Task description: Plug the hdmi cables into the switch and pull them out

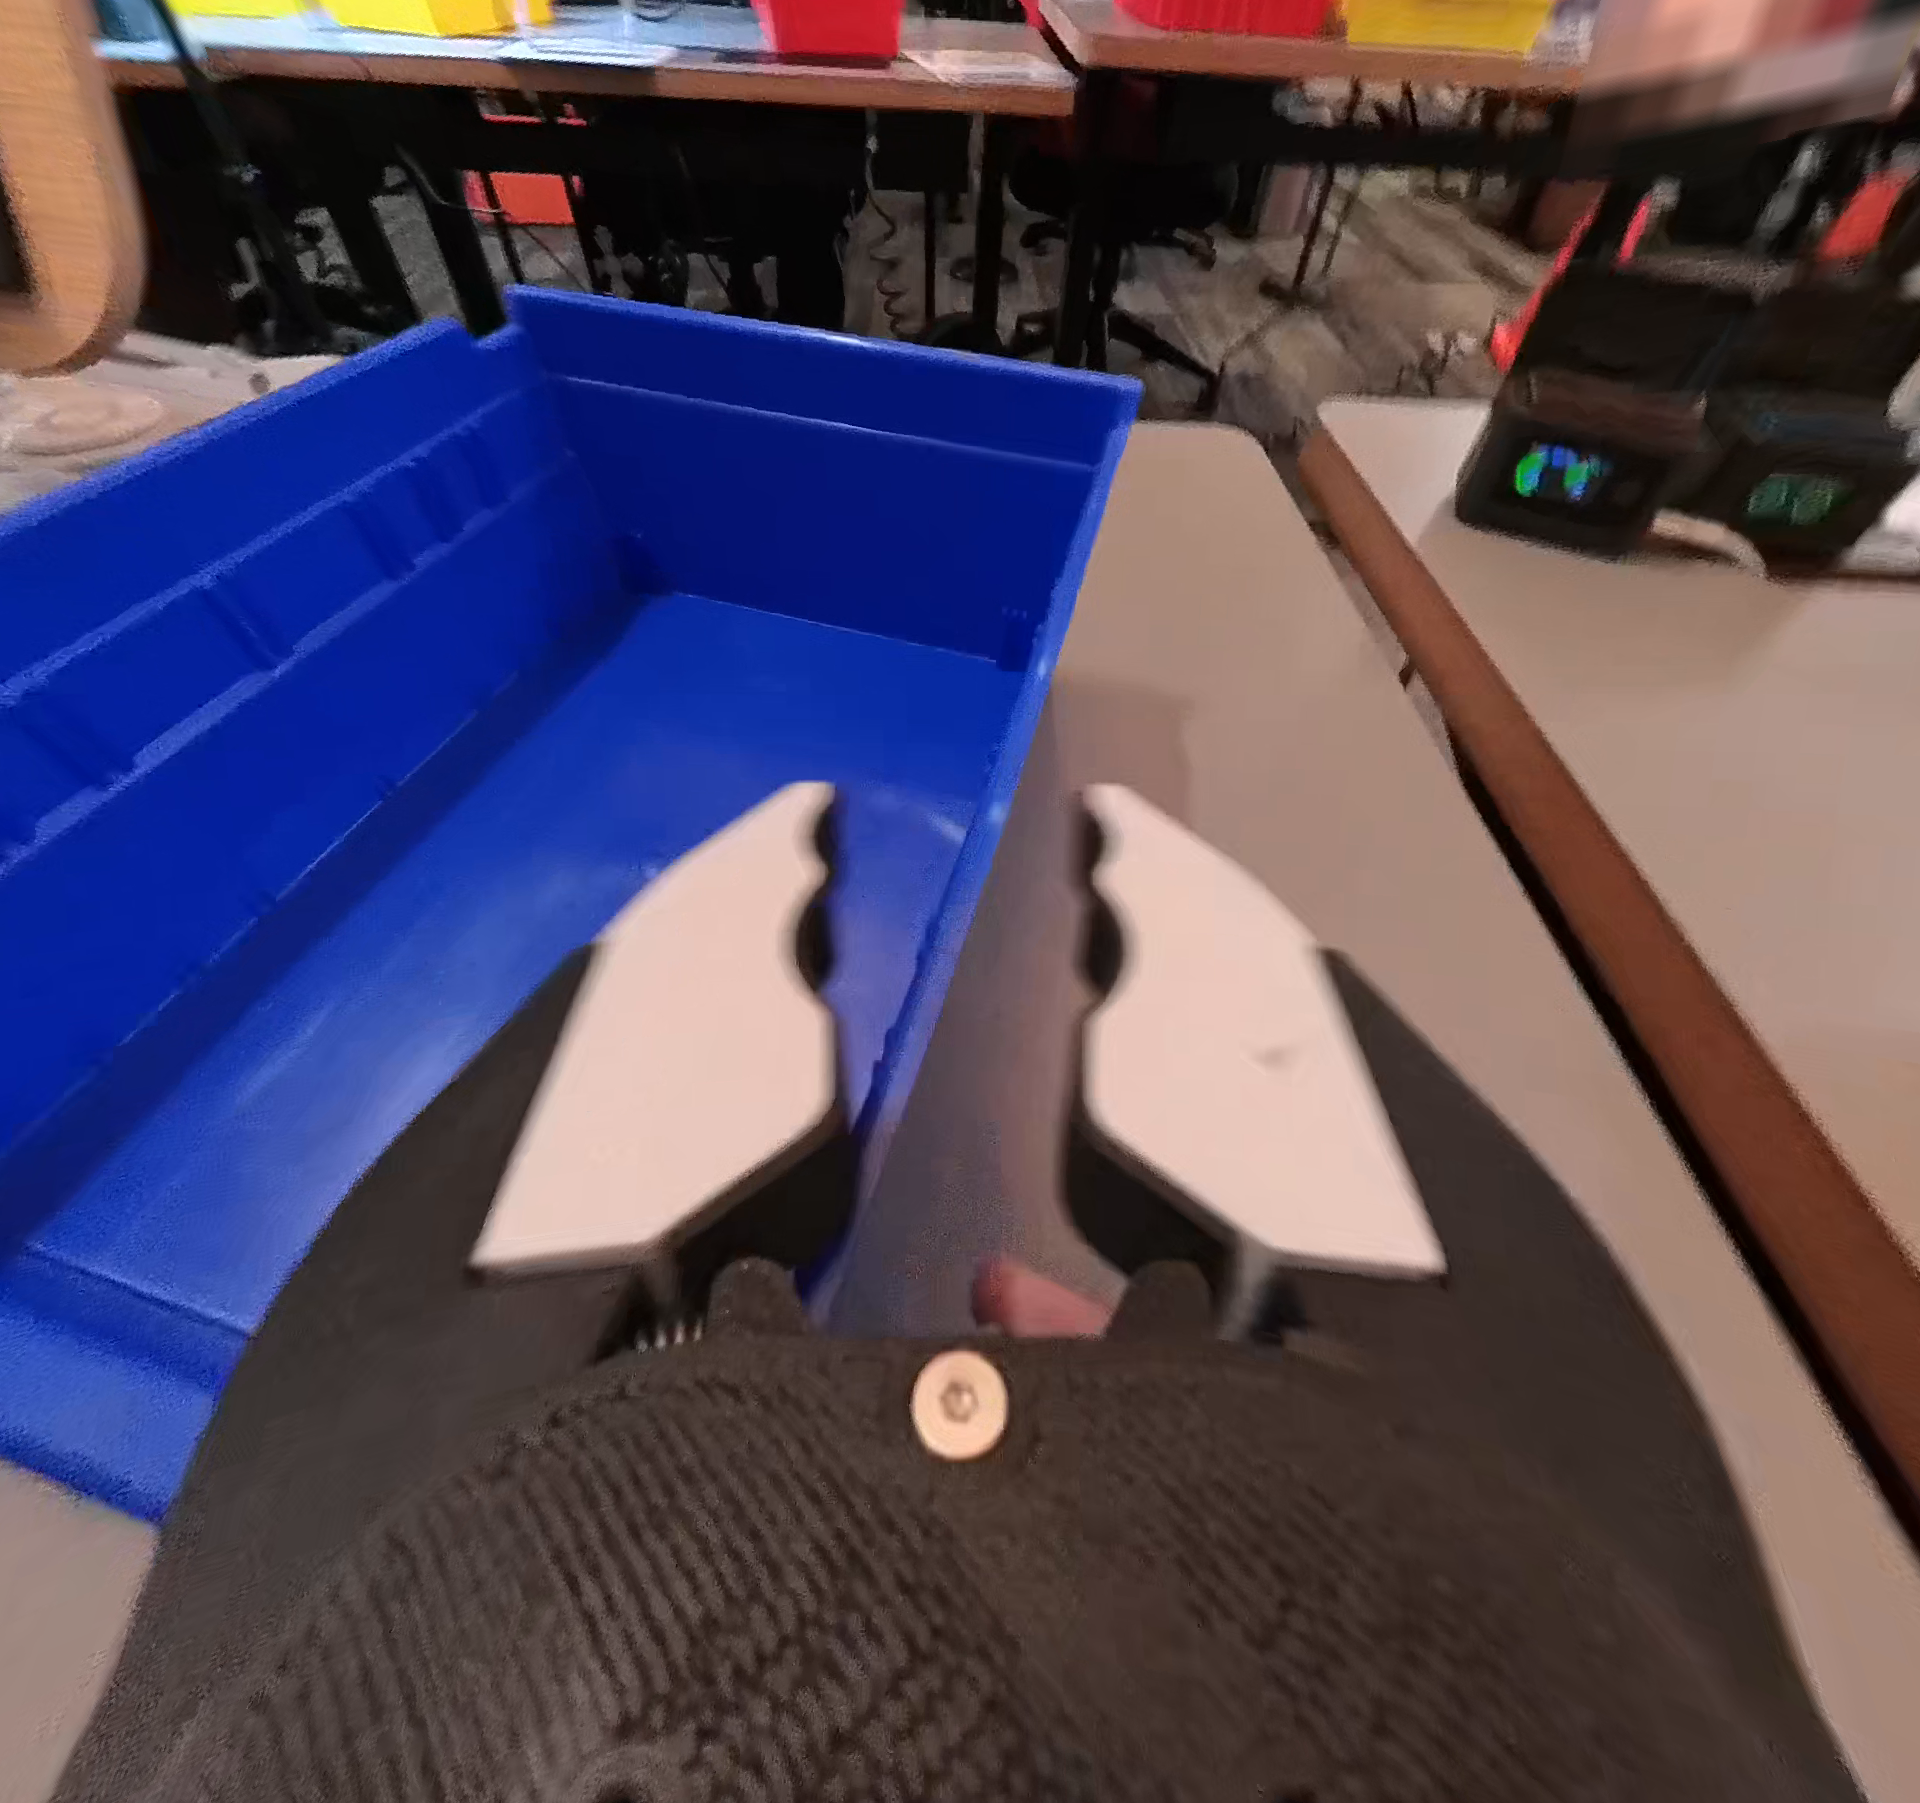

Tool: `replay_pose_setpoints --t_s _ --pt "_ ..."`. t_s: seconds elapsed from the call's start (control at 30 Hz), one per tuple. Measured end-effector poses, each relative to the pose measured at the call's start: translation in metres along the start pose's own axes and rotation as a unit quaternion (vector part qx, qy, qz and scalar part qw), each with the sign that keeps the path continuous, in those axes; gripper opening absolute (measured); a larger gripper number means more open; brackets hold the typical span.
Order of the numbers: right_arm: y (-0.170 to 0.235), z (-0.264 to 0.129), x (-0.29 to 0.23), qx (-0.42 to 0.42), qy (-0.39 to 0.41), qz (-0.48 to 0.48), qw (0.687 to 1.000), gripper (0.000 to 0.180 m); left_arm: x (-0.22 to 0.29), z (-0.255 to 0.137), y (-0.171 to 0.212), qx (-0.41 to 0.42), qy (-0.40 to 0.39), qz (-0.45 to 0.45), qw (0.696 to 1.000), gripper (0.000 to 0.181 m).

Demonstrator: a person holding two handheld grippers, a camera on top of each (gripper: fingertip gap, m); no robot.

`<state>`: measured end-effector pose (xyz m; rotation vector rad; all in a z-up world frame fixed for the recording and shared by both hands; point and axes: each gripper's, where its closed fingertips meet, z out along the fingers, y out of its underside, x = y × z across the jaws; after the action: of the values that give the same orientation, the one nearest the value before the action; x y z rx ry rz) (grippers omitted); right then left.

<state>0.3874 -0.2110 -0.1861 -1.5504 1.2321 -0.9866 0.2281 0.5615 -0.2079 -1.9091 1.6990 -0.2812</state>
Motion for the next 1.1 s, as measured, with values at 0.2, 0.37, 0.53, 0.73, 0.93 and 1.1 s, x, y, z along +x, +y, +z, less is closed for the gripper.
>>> replay_pose_setpoints --t_s 0.2,0.37,0.53,0.73,0.93,1.1 --pt "-0.033 -0.016 -0.001 0.091 0.006 -0.082 0.992 0.094 0.058 -0.057 -0.053 0.035 0.215 -0.182 0.959 0.056" --pt "-0.039 -0.018 -0.014 0.115 -0.031 -0.074 0.990 0.103 0.085 -0.043 -0.068 -0.056 0.304 -0.321 0.895 0.073" --pt "-0.042 -0.021 -0.016 0.121 -0.039 -0.074 0.989 0.096 0.092 -0.019 -0.078 -0.102 0.285 -0.381 0.873 0.071" --pt "-0.046 -0.023 -0.024 0.120 -0.054 -0.081 0.988 0.094 0.094 0.007 -0.072 -0.165 0.204 -0.391 0.882 0.072" --pt "-0.045 -0.024 -0.031 0.107 -0.068 -0.101 0.987 0.093 0.103 0.027 -0.070 -0.202 0.150 -0.394 0.884 0.069" --pt "-0.045 -0.025 -0.034 0.105 -0.083 -0.096 0.986 0.092 0.102 0.032 -0.065 -0.238 0.104 -0.368 0.893 0.064"
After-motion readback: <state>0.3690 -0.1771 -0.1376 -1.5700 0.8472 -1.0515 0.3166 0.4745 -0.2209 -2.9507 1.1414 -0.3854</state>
